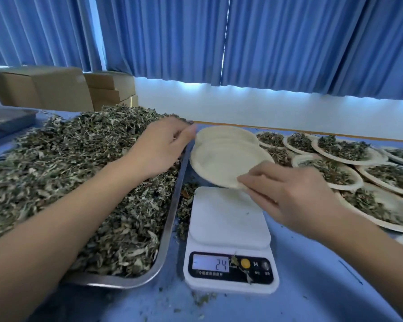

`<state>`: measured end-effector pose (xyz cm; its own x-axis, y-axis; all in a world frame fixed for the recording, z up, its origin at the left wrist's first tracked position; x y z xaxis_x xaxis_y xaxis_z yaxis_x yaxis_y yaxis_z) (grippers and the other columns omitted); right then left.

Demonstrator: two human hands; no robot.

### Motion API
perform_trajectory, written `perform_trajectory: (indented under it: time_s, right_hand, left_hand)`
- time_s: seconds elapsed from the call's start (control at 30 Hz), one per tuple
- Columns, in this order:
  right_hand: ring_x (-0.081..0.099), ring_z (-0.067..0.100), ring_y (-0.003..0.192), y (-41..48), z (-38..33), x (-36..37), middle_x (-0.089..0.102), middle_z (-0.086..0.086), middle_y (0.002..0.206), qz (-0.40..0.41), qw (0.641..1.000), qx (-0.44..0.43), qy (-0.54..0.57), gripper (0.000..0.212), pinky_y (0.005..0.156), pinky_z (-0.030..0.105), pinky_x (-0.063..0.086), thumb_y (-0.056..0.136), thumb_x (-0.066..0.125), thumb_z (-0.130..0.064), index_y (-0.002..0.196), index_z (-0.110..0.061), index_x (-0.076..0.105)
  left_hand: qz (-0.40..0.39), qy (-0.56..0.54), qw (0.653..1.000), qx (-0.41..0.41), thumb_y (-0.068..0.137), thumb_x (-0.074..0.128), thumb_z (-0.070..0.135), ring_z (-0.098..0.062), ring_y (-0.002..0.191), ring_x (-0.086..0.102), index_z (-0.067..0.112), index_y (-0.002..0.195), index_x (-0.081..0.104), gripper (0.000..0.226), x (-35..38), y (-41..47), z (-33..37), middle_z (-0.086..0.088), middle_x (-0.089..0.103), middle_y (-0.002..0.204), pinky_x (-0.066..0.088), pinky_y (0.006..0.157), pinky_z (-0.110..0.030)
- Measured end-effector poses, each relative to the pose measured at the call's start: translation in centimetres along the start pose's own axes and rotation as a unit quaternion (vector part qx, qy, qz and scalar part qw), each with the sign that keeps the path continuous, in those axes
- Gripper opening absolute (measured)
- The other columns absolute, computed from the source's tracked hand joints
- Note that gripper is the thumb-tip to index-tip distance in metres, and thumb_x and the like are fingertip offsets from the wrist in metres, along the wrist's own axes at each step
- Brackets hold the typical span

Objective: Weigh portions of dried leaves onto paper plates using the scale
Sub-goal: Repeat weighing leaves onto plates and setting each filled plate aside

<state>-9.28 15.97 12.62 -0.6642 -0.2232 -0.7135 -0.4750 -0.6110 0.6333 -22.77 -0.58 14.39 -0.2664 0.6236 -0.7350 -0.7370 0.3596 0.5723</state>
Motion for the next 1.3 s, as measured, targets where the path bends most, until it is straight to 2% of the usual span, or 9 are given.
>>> perform_trajectory:
  time_s: [0.17,0.23,0.33,0.4,0.53,0.63,0.77,0.97,1.3]
  right_hand:
    - [0.062,0.017,0.058,-3.9,-3.0,0.3,0.071,-0.002,0.097,-0.018,0.999,-0.021,0.043,0.027,0.043,0.031,0.049,0.099,0.060,-0.037,0.105,-0.019,0.079]
    - [0.062,0.015,0.055,-4.6,-2.4,-0.5,0.072,-0.001,0.096,0.025,0.998,0.024,0.057,0.034,0.044,0.030,0.050,0.101,0.056,-0.039,0.102,-0.017,0.080]
    - [0.063,0.019,0.060,-5.5,-0.1,-1.4,0.069,0.000,0.086,0.073,0.985,0.126,0.088,0.038,0.050,0.034,0.052,0.104,0.051,-0.033,0.087,-0.012,0.078]
    - [0.060,0.023,0.060,-6.4,2.1,-1.1,0.063,0.002,0.071,0.075,0.970,0.207,0.101,0.045,0.053,0.040,0.049,0.105,0.048,-0.032,0.073,-0.010,0.070]
    - [0.055,0.022,0.052,-8.9,5.5,1.7,0.059,0.002,0.053,-0.001,0.929,0.344,0.136,0.050,0.057,0.038,0.046,0.105,0.050,-0.034,0.059,-0.018,0.062]
    - [0.051,0.023,0.043,-10.5,6.4,4.1,0.061,0.005,0.051,-0.063,0.892,0.410,0.180,0.051,0.052,0.039,0.048,0.103,0.049,-0.044,0.059,-0.021,0.065]
    - [0.061,0.022,0.050,-10.8,6.3,4.9,0.064,0.001,0.053,-0.080,0.883,0.421,0.192,0.051,0.056,0.043,0.055,0.102,0.049,-0.047,0.060,-0.023,0.067]
    - [0.058,0.023,0.044,-11.2,6.5,5.3,0.066,-0.001,0.054,-0.093,0.865,0.442,0.219,0.054,0.049,0.042,0.052,0.103,0.050,-0.043,0.057,-0.021,0.067]
    - [0.059,0.020,0.039,-11.4,6.3,6.1,0.067,0.001,0.055,-0.106,0.830,0.471,0.279,0.051,0.041,0.021,0.044,0.103,0.054,-0.038,0.059,-0.020,0.070]
  left_hand:
    - [-0.360,0.144,0.913,-0.131,0.104,0.050,0.036,-0.026,0.115,0.062,0.015,0.133,0.062,0.038,5.8,-5.7,-5.1,-0.008,0.064,0.132,0.049,0.098,-0.035]
    - [-0.415,0.163,0.887,-0.124,0.100,0.059,0.031,-0.024,0.129,0.053,0.020,0.149,0.046,0.052,6.9,-7.6,-5.1,-0.005,0.052,0.148,0.044,0.106,-0.032]
    - [-0.400,0.189,0.889,-0.122,0.092,0.071,0.026,-0.025,0.128,0.053,0.020,0.149,0.044,0.063,6.8,-7.7,-5.3,-0.005,0.053,0.146,0.044,0.103,-0.031]
    - [-0.375,0.204,0.898,-0.109,0.089,0.075,0.023,-0.024,0.110,0.057,0.019,0.129,0.058,0.043,6.5,-7.2,-5.0,-0.006,0.059,0.134,0.047,0.092,-0.031]
    - [-0.338,0.200,0.913,-0.112,0.086,0.079,0.021,-0.021,0.090,0.053,0.018,0.119,0.068,0.036,6.0,-6.8,-5.0,-0.002,0.059,0.102,0.042,0.076,-0.028]
    - [-0.307,0.179,0.922,-0.154,0.083,0.082,0.019,-0.021,0.089,0.058,0.019,0.120,0.071,0.039,5.1,-6.7,-5.6,-0.004,0.064,0.110,0.044,0.074,-0.027]
    - [-0.229,0.141,0.944,-0.193,0.081,0.083,0.014,-0.018,0.082,0.062,0.018,0.117,0.073,0.037,3.1,-5.6,-5.8,-0.009,0.064,0.126,0.049,0.066,-0.025]
    - [-0.155,0.107,0.962,-0.196,0.081,0.083,0.018,-0.032,0.128,0.051,0.018,0.120,0.072,0.041,0.7,-4.2,-5.3,-0.008,0.063,0.135,0.042,0.110,-0.042]
    - [-0.131,0.041,0.972,-0.191,0.075,0.089,0.021,-0.022,0.097,0.062,0.017,0.114,0.075,0.042,0.0,-3.0,-5.1,-0.005,0.070,0.112,0.042,0.082,-0.028]
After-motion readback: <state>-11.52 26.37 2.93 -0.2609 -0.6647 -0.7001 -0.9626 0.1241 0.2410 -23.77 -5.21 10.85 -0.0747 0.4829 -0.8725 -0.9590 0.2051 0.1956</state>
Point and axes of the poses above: each hand's wrist, its own y-axis towards the middle knuckle, its own x-axis out of the palm, z = x × y, the point moved 10 cm from there along y, towards the middle knuckle
